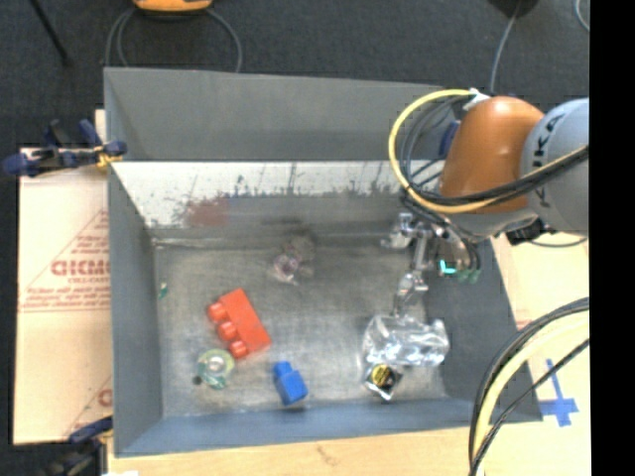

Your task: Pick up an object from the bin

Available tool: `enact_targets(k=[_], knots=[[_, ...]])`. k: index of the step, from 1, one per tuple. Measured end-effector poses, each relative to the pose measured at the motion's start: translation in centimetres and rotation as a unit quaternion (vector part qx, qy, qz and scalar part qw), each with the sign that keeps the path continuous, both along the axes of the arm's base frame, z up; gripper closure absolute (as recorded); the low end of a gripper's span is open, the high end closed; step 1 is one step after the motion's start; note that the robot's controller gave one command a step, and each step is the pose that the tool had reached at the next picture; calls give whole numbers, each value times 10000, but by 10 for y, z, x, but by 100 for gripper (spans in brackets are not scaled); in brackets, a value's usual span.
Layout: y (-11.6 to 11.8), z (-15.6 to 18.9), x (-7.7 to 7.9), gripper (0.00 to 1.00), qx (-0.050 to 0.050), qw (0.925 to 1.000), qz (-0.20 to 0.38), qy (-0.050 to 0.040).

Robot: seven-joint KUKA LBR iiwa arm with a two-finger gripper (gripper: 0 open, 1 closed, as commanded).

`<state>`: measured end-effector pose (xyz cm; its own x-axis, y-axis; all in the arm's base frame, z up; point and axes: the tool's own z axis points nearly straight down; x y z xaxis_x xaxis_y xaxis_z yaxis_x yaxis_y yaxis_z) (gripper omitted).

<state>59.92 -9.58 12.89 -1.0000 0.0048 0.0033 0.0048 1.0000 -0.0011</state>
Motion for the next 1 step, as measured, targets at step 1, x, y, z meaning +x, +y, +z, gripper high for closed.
enact_targets(k=[1], knots=[[11,83,-29,0,0,10000,-40,-73]])
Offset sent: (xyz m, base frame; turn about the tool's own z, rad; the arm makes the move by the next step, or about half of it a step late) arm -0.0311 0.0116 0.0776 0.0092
